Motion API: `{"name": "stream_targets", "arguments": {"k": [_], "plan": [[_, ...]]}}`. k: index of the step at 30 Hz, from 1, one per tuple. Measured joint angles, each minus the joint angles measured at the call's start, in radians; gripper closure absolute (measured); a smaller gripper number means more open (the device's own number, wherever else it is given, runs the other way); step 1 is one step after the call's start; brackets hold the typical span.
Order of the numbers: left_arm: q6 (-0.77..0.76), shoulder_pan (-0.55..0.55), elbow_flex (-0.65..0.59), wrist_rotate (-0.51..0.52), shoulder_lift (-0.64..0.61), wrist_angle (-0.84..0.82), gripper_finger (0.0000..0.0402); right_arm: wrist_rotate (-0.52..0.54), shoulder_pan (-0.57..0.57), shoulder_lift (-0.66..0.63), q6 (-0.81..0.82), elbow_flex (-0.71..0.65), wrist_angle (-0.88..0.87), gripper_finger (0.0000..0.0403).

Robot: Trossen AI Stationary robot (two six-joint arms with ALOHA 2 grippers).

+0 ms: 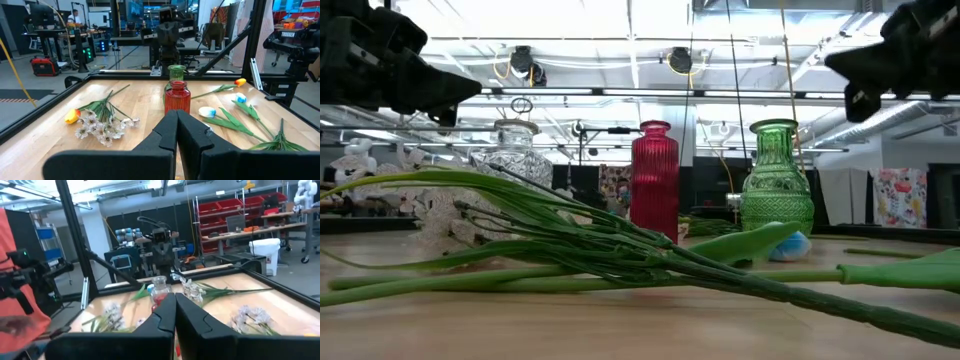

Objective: Sort flowers into vase by color
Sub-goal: Put the bottom right yellow tulip into the green vase

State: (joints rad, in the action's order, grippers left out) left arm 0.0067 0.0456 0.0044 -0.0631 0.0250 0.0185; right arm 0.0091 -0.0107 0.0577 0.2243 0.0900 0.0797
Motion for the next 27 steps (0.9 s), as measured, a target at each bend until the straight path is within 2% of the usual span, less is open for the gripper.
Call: {"name": "stream_targets", "arguments": {"k": [3,6,13,19,23,27], "plan": [[0.0,0.0,0.0,0.0,0.0,0.0,0.0391,0.031,0.018,0.084,0.024,0.107,-0.042,0.0403],[0.0,0.0,0.0,0.0,0.0,0.0,0.0391,0.069,0.039,0.208,0.017,0.28,-0.136,0.0403],[0.0,0.0,0.0,0.0,0.0,0.0,0.0391,0.096,0.059,0.544,-0.077,0.817,-0.447,0.0403],[0.0,0.0,0.0,0.0,0.0,0.0,0.0391,0.096,0.059,0.743,-0.162,1.202,-0.545,0.0403],[0.0,0.0,0.0,0.0,0.0,0.0,0.0391,0.094,0.059,0.806,-0.236,1.327,-0.554,0.0403],[0.0,0.0,0.0,0.0,0.0,0.0,0.0391,0.094,0.059,0.826,-0.253,1.335,-0.563,0.0403]]}}
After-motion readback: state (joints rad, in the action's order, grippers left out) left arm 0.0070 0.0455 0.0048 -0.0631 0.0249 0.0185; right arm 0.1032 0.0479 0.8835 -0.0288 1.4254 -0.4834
